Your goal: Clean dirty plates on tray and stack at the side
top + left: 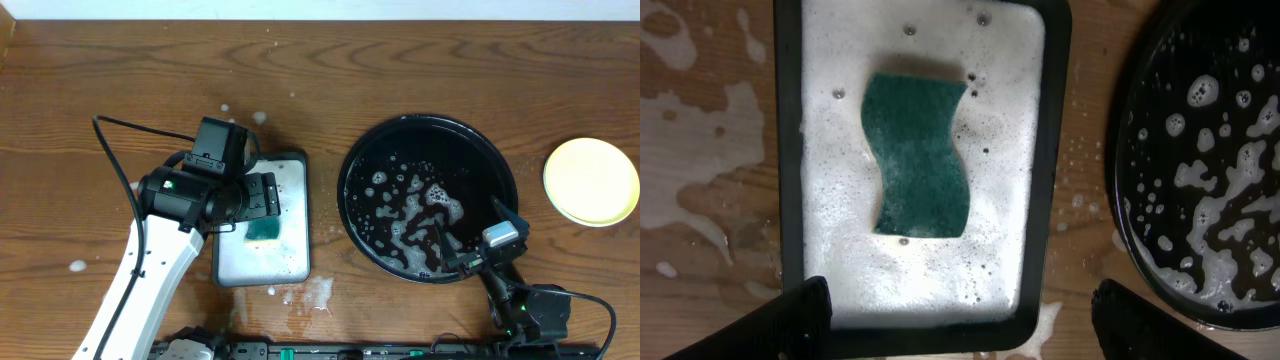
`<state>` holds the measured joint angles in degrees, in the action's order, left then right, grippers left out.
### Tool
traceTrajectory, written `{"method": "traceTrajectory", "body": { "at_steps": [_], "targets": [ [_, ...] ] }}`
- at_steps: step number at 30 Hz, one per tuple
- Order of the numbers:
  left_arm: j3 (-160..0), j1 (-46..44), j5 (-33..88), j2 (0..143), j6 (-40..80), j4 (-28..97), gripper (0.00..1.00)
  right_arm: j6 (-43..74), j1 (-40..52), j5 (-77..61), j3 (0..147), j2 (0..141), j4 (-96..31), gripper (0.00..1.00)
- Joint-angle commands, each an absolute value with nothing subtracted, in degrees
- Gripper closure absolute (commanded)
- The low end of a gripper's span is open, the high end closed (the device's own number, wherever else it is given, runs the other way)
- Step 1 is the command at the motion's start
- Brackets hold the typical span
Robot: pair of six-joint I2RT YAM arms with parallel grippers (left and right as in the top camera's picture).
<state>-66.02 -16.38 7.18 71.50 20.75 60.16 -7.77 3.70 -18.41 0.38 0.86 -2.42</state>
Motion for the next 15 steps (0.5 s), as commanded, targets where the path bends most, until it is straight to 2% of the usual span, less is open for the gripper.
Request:
{"method": "traceTrajectory", "body": {
  "at_steps": [1, 6, 10, 15],
  "targets": [
    [-66.59, -16.29, 7.05, 71.48, 20.36, 60.40, 0.16, -7.33, 3.40, -18.68, 0.32, 0.75, -2.74, 0.01],
    [-65.08, -16.29, -1.78, 66.11, 15.88, 55.35, 0.16, -7.33, 3.40, -18.68, 0.32, 0.75, -2.74, 0.01],
    [-55.59, -14.79, -2.50, 55.27, 9.54, 35.62, 0.16, -7.33, 3.40, -18.68, 0.32, 0.75, -2.74, 0.01],
    [-38.92, -8.01, 0.82, 41.15, 9.45, 17.02, 0.16, -7.33, 3.40, -18.68, 0.32, 0.75, -2.74, 0.01]
  ]
}}
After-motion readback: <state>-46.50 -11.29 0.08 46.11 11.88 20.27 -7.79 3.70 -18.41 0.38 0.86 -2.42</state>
